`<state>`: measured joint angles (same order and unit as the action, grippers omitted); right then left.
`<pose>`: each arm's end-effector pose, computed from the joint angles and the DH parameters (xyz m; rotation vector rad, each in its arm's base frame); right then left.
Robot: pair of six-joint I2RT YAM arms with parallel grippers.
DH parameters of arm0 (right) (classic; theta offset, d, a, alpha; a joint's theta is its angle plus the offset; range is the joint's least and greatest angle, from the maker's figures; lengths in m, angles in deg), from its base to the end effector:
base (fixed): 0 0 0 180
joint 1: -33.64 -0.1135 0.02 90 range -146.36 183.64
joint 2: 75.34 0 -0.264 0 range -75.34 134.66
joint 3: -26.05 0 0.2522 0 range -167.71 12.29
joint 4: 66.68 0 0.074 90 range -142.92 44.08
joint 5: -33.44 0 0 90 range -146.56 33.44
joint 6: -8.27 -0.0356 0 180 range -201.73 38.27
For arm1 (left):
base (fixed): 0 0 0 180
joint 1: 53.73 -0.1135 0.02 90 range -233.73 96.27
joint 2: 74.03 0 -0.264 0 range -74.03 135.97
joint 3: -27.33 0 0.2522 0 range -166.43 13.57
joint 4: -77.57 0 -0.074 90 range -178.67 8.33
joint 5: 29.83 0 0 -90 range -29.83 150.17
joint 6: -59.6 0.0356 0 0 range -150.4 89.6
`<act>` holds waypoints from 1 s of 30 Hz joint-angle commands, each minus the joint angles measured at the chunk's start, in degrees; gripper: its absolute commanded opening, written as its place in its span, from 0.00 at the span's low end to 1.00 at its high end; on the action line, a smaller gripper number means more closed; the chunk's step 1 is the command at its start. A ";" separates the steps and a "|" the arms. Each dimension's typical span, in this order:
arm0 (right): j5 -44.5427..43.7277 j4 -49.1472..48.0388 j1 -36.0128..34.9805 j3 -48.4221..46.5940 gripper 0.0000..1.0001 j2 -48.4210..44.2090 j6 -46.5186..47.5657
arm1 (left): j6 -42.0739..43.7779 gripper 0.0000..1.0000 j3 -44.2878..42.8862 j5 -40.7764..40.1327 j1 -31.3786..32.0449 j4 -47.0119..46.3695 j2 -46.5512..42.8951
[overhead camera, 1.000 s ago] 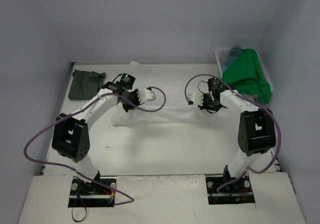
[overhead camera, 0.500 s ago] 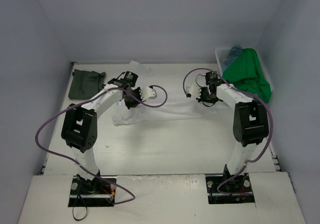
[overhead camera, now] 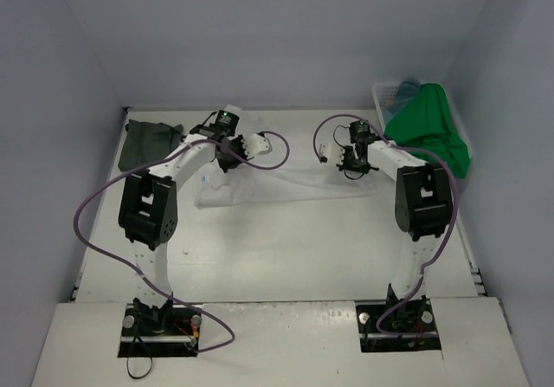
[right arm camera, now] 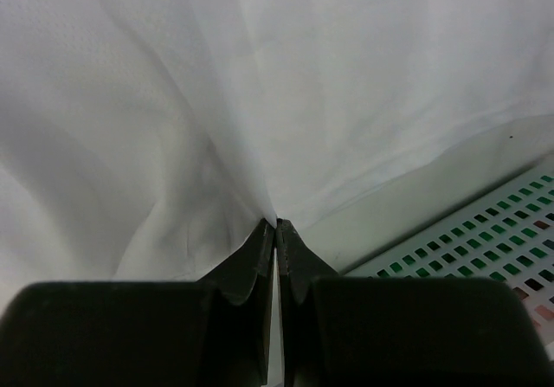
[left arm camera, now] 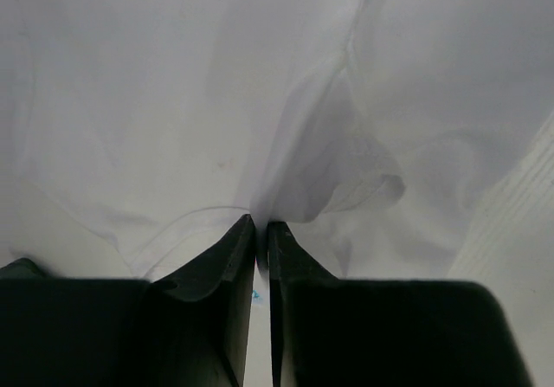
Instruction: Fold and stack the t-shirts
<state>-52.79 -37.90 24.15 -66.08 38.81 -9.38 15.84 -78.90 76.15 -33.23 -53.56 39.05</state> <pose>0.4247 0.0734 0.1750 -1.6573 1.8673 -0.3935 0.4039 -0.1615 0.2369 1.4622 2.0238 -0.1700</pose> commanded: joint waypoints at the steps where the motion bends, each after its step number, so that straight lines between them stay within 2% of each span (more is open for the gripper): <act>1: -1.57 -2.98 -0.08 -3.80 0.00 -0.16 -2.39 | -0.36 0.07 -4.39 -0.61 -0.54 -1.71 -0.23; 4: -1.13 -3.51 -0.08 -4.42 0.00 0.90 -3.54 | -1.15 0.14 -6.32 -0.52 -0.54 -1.36 1.44; 6: -1.05 -4.39 -0.08 -4.51 0.00 1.34 -4.33 | -1.33 0.15 -6.59 -0.26 -0.45 -1.01 2.58; 10: -2.09 -6.94 0.00 -3.99 0.00 2.92 -5.73 | -1.59 0.24 -6.24 -1.48 -0.45 -1.01 4.25; 15: -6.66 -12.64 0.00 -4.16 0.02 5.90 -8.80 | -1.59 0.28 -3.43 -3.59 -0.54 -2.85 5.66; 16: -7.54 -14.92 0.00 -4.07 0.04 6.26 -9.60 | -1.59 0.28 -2.90 -4.38 -0.54 -3.90 5.66; 17: -9.46 -16.85 0.00 -4.25 0.12 6.78 -10.21 | -1.68 0.29 -2.55 -4.65 -0.54 -4.35 5.75; 18: -10.70 -18.18 0.09 -4.16 0.16 7.57 -11.70 | -1.94 0.29 -1.85 -4.91 -0.54 -4.61 5.75; 23: -15.98 -26.00 0.00 -3.72 0.27 8.99 -14.70 | -3.08 0.30 0.00 -5.35 -0.45 -6.63 5.22; 26: -19.41 -30.66 -0.17 -3.11 0.28 8.64 -16.54 | -3.26 0.30 0.97 -5.44 -0.45 -7.16 5.14; 30: -22.22 -31.81 -0.26 -4.42 0.28 7.41 -20.23 | -4.75 0.30 2.02 -6.05 -0.54 -8.57 5.05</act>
<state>-70.36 -64.25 24.08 -68.53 48.32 -25.46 12.60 -77.63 71.21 -33.23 -60.09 46.66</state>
